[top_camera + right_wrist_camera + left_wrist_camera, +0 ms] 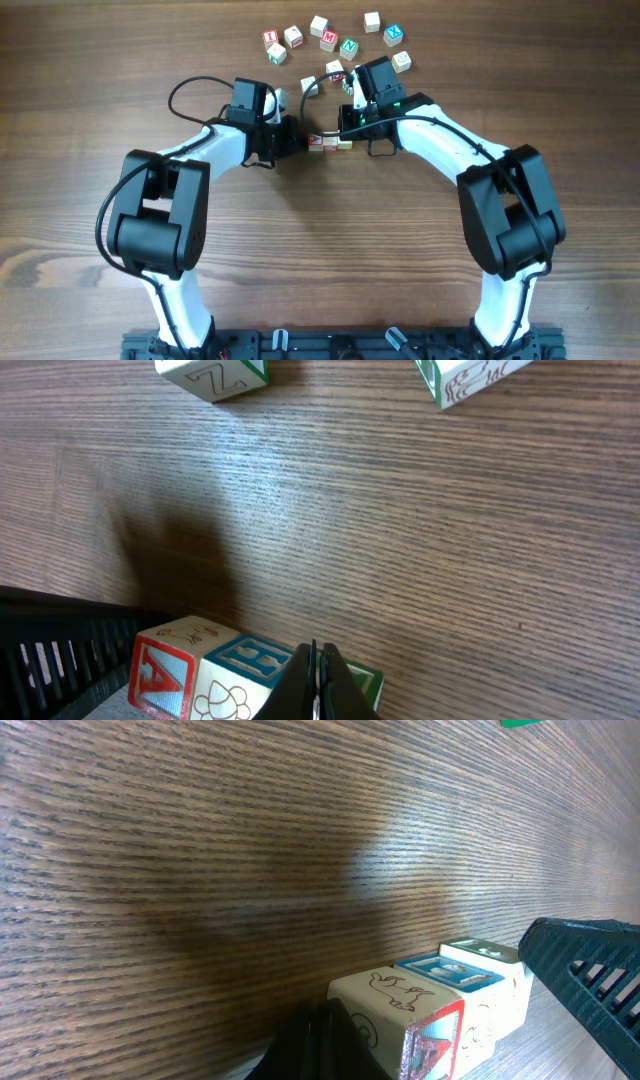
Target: Form a horizontal line
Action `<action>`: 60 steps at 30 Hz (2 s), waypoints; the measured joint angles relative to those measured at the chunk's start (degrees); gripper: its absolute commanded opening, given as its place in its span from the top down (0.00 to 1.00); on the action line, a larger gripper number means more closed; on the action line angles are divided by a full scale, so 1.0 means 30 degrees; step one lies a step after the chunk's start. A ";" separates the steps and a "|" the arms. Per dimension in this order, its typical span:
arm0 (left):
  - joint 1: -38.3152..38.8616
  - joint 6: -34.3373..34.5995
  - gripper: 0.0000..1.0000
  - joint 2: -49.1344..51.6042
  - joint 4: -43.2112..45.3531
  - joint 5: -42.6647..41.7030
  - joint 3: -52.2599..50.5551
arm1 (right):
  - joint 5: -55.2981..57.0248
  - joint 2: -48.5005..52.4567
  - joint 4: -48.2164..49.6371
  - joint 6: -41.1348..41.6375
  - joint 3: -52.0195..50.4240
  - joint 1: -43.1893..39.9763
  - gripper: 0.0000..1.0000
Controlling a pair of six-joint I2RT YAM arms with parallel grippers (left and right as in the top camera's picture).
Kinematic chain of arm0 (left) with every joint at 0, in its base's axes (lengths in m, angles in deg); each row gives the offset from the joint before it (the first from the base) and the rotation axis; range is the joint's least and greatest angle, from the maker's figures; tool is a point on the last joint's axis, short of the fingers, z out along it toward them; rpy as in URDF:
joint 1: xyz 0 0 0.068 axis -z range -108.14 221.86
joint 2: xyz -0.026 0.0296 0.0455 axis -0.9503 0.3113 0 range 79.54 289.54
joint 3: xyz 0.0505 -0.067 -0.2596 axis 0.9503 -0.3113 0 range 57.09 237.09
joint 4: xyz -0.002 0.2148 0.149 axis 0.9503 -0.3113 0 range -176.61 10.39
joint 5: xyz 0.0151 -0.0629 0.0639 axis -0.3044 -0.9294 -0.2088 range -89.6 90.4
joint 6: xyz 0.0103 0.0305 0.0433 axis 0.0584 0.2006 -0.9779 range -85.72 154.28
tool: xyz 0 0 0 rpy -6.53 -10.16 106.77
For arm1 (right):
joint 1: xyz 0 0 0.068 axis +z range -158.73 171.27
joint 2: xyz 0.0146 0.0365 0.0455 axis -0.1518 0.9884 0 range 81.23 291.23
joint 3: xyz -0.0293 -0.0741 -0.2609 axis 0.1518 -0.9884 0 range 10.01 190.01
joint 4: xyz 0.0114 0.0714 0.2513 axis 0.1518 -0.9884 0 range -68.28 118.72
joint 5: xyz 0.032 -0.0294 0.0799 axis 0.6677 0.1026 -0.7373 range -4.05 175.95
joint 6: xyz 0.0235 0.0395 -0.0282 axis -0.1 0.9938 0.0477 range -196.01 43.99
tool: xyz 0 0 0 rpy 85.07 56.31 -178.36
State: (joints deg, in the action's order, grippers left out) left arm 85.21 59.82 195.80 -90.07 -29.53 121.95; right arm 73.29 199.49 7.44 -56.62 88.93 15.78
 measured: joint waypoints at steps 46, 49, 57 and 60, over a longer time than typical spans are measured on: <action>0.0000 0.0007 0.96 0.0000 0.0000 0.0000 0.0000 | 0.1377 0.0000 -0.2157 0.1581 0.0015 -0.0022 0.95; 0.0000 0.0007 0.96 0.0000 0.0000 0.0000 0.0000 | 0.1370 0.0000 -0.2069 0.1581 0.0015 -0.0022 0.96; 0.0000 0.0007 0.96 0.0000 0.0000 0.0000 0.0000 | 0.1370 0.0000 -0.2047 0.1581 0.0015 -0.0022 0.95; 0.0000 0.0000 0.96 0.0000 0.0000 0.0000 0.0000 | 0.1377 0.0000 -0.2047 0.1581 0.0015 -0.0022 0.95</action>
State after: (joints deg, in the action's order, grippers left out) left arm 85.21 59.82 195.80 -90.07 -29.53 121.95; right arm 77.42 199.49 1.30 -51.87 88.97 15.72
